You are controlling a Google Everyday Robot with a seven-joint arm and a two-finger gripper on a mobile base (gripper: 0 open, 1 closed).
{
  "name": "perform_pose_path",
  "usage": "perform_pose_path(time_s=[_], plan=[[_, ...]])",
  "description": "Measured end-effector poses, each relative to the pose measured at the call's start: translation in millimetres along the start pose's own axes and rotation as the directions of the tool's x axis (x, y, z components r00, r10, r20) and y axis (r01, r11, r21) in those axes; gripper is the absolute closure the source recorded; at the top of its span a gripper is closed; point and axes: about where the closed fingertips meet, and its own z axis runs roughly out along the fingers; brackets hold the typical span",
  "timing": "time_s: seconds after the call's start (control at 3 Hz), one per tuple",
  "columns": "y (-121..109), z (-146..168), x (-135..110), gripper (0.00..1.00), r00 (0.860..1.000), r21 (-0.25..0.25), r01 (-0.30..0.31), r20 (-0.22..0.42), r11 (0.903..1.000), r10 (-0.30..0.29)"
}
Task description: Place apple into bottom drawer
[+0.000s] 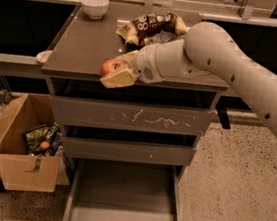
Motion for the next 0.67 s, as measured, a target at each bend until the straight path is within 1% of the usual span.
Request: perform_pose_path(time_s=[0.33, 0.67], plan=[[0.1, 0.1, 0.3, 1.0, 1.0, 0.0, 0.0, 0.0, 1.0, 0.0], [14.5, 11.9, 27.7, 1.0, 0.999, -0.036, -0.016, -0.039, 0.9992, 0.015]])
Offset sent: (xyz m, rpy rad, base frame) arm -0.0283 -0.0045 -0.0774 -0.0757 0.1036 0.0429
